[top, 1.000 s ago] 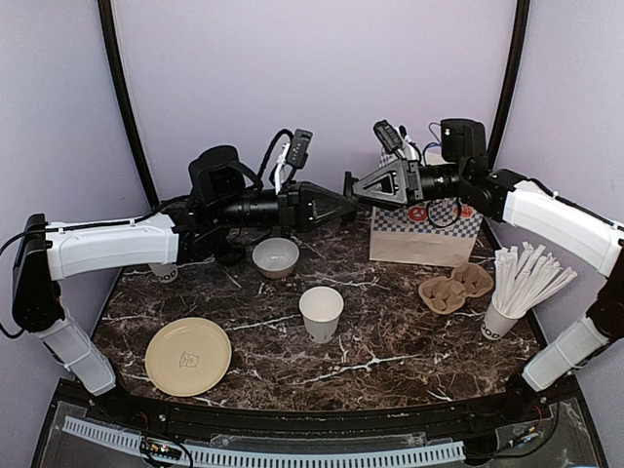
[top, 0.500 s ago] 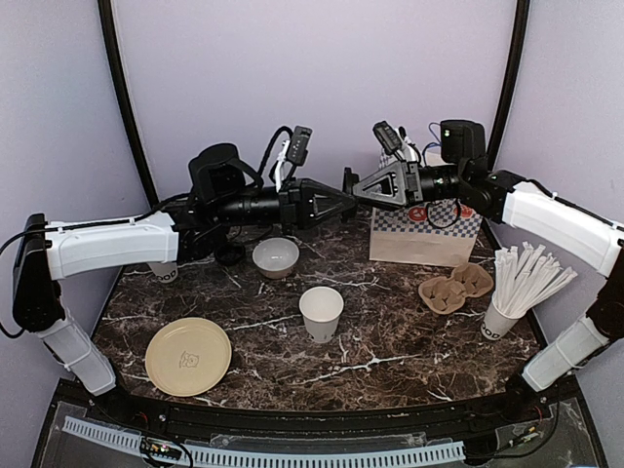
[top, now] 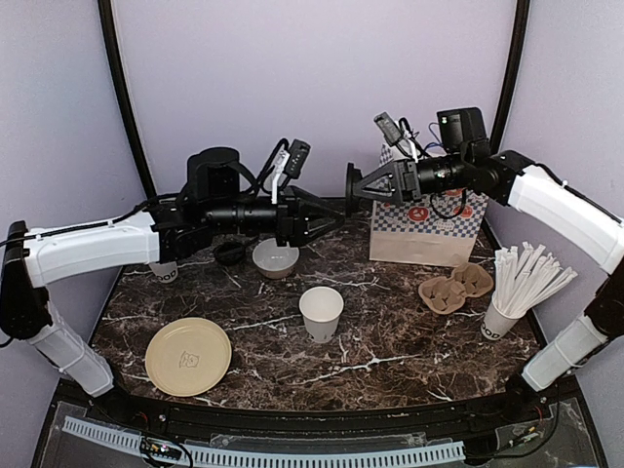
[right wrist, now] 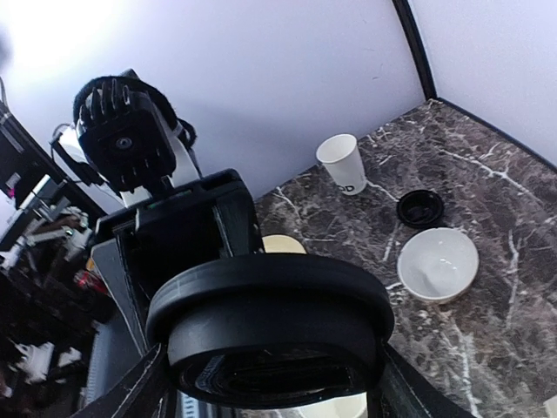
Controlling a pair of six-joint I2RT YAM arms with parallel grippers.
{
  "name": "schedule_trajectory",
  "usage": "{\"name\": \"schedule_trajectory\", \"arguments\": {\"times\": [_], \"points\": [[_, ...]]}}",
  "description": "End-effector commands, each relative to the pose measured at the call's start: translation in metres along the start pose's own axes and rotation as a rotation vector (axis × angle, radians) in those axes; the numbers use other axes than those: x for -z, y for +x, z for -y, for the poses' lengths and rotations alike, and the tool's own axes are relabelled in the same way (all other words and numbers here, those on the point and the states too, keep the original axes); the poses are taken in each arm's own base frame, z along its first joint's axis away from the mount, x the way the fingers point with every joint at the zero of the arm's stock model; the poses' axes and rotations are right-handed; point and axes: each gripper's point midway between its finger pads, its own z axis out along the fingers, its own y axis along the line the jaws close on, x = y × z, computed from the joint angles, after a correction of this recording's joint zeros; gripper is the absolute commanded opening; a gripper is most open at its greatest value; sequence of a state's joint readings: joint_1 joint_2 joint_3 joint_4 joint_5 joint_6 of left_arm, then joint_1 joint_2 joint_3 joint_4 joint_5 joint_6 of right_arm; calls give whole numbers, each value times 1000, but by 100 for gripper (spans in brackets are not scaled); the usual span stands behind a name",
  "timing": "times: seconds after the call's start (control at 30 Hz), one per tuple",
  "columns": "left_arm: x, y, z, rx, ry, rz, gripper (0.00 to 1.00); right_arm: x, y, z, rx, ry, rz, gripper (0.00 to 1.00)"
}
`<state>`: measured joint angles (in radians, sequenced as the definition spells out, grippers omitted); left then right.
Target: Pack the takeout coffee
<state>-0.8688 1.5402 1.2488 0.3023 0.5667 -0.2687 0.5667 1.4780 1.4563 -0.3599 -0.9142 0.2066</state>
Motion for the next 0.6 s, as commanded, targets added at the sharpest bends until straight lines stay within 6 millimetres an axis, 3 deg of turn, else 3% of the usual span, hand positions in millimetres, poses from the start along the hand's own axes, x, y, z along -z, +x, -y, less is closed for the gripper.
{"name": "schedule_trajectory", "arguments": {"times": [0.0, 0.1, 0.2, 0.37, 0.57], "points": [[57, 24, -35, -78, -377, -136, 59, 6, 16, 18, 190, 134, -118, 71], [98, 76, -76, -17, -646, -301, 59, 9, 25, 25, 265, 168, -193, 71], [121, 131, -96, 101, -750, -401, 57, 11, 27, 34, 297, 223, -226, 71], [115, 197, -115, 245, -781, -453, 50, 14, 28, 39, 337, 262, -250, 71], [86, 244, -123, 318, -685, -488, 47, 13, 40, 43, 308, 266, -278, 71]]}}
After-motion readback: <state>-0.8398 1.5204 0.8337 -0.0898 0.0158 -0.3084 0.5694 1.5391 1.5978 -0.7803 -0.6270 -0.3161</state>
